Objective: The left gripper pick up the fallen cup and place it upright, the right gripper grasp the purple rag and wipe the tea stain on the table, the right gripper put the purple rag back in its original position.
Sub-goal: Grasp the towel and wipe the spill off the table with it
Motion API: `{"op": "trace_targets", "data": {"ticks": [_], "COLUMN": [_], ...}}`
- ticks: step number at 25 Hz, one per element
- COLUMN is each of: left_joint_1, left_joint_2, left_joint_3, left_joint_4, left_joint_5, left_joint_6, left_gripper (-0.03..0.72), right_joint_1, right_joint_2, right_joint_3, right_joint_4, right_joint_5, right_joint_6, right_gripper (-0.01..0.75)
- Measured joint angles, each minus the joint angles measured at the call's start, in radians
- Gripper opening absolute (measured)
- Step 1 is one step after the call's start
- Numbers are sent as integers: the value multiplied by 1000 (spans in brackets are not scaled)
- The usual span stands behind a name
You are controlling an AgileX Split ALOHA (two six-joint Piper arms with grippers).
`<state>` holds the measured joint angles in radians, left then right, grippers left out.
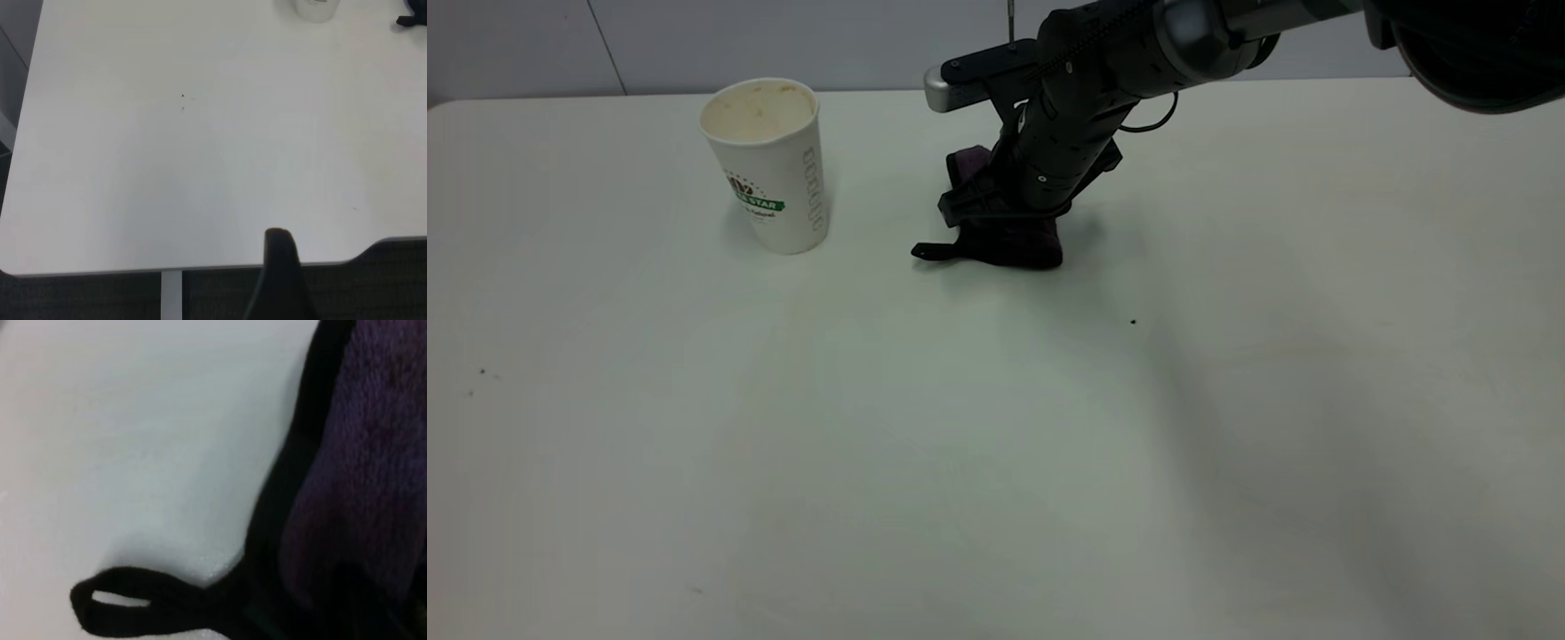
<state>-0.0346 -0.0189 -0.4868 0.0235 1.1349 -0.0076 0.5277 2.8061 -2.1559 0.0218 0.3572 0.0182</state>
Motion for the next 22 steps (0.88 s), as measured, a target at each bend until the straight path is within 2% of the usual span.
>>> {"op": "trace_targets", "data": {"ticks": [5,10,13,17,22], "left_joint_1": [0,0,0,0,0], "left_joint_2": [0,0,0,0,0], "left_joint_3": [0,0,0,0,0], "left_joint_4": [0,0,0,0,0], "left_joint_5": [0,0,0,0,0], "left_joint_6": [0,0,0,-1,-1], "left_gripper": [589,589,589,589,589], "right_joint_1": [32,136,161,103,-70], "right_joint_2": [1,2,3,3,0], "right_joint_3": [0,0,0,0,-10], "right_joint_4": [41,76,77,91,95], "right_joint_5": [-5,-4,-3,9,92], "right_joint_6": [2,2,2,3,18], "right_gripper": [62,63,63,63,64]}}
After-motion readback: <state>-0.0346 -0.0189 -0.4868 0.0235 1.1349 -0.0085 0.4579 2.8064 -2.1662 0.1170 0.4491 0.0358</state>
